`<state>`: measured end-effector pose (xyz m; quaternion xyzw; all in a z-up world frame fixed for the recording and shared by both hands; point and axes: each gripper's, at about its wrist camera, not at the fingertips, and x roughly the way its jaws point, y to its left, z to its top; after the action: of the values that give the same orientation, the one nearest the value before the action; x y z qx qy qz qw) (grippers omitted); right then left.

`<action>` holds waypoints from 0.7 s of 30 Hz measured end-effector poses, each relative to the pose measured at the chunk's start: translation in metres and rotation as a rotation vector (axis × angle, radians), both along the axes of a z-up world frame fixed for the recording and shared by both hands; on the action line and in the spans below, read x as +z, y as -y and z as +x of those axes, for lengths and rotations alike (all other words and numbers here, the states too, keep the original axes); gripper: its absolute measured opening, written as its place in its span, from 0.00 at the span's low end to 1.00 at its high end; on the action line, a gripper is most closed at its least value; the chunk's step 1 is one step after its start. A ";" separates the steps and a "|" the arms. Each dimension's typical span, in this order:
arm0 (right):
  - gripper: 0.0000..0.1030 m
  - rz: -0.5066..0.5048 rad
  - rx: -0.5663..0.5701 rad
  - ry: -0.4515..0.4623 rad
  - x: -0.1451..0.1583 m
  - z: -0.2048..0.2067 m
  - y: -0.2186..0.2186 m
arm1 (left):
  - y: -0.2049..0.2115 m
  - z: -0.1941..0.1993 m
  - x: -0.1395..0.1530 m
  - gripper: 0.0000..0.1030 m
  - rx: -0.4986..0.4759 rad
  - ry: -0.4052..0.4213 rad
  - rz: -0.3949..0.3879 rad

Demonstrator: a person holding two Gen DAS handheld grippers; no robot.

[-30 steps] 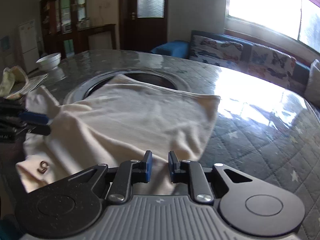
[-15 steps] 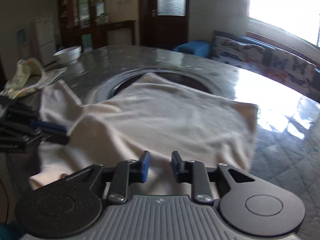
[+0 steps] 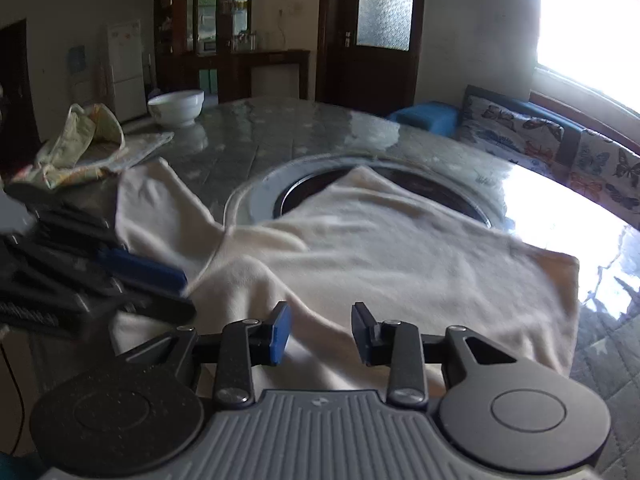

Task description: Fold clothes

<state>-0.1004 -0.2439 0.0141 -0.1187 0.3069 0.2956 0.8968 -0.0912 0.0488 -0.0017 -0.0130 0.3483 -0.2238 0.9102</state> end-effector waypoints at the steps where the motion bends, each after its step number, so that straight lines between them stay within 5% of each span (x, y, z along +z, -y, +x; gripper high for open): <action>1: 0.33 0.006 -0.005 0.000 0.003 -0.001 0.003 | 0.002 0.000 -0.001 0.26 -0.005 0.002 0.001; 4: 0.33 0.018 -0.010 -0.025 0.011 -0.010 0.023 | 0.005 0.002 -0.002 0.24 -0.021 0.014 -0.003; 6: 0.33 -0.008 -0.017 -0.038 0.011 -0.019 0.035 | 0.005 0.002 -0.001 0.08 -0.030 0.024 -0.007; 8: 0.33 -0.023 -0.025 -0.050 0.010 -0.027 0.046 | 0.004 0.001 0.001 0.05 -0.033 0.032 -0.012; 21: 0.33 0.026 -0.002 -0.098 0.004 -0.051 0.063 | -0.008 0.005 0.020 0.06 -0.014 0.031 -0.029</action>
<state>-0.1514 -0.3074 0.0186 -0.0919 0.3467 0.3040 0.8826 -0.0858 0.0572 0.0180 -0.0204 0.3309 -0.2356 0.9136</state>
